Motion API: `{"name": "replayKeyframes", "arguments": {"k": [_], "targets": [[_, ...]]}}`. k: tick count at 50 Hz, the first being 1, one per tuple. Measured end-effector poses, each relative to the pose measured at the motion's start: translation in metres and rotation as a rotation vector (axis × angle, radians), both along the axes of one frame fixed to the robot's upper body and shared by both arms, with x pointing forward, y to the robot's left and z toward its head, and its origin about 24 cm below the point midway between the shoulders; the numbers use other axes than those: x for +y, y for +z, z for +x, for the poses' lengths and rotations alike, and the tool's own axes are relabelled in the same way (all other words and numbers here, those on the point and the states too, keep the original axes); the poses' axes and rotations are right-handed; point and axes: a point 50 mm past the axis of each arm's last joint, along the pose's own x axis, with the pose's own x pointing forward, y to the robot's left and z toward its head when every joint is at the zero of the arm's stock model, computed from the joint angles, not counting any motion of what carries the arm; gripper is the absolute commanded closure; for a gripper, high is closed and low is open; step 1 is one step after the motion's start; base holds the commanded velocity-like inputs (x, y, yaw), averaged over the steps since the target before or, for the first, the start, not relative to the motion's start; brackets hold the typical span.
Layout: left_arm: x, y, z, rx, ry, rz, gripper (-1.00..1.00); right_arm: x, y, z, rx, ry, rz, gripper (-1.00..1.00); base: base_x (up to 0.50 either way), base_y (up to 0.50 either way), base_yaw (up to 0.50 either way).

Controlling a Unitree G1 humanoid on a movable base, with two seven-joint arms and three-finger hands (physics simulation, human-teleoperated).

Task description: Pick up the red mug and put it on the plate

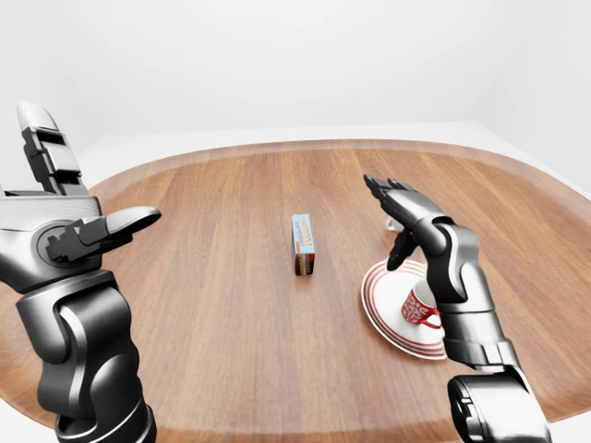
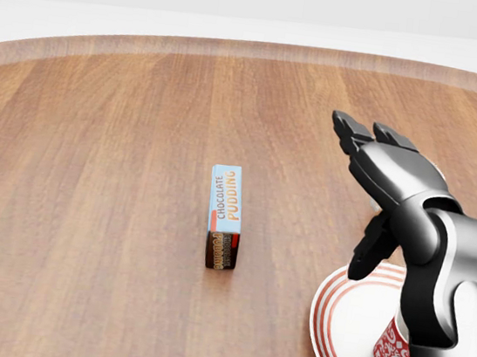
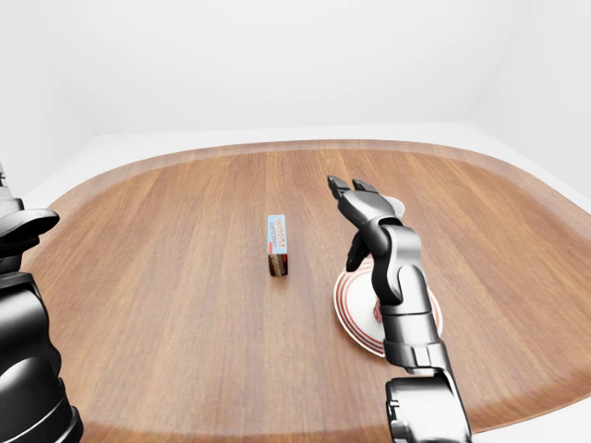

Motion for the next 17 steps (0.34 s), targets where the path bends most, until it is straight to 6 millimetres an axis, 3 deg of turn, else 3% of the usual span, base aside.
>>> {"name": "replayKeyframes", "arguments": {"k": [8, 17], "targets": [[0.001, 0.001, 0.0, -0.001, 0.0, -0.001, -1.0, 0.011, 0.021, -0.004, -0.044, 0.071, 0.075, -1.0, 0.0, 0.0, 0.0], [0.001, 0.001, 0.0, -0.003, 0.001, -0.001, -1.0, 0.022, 0.015, -0.008, -0.064, 0.152, 0.291, -1.0, 0.0, 0.0, 0.0]]}}
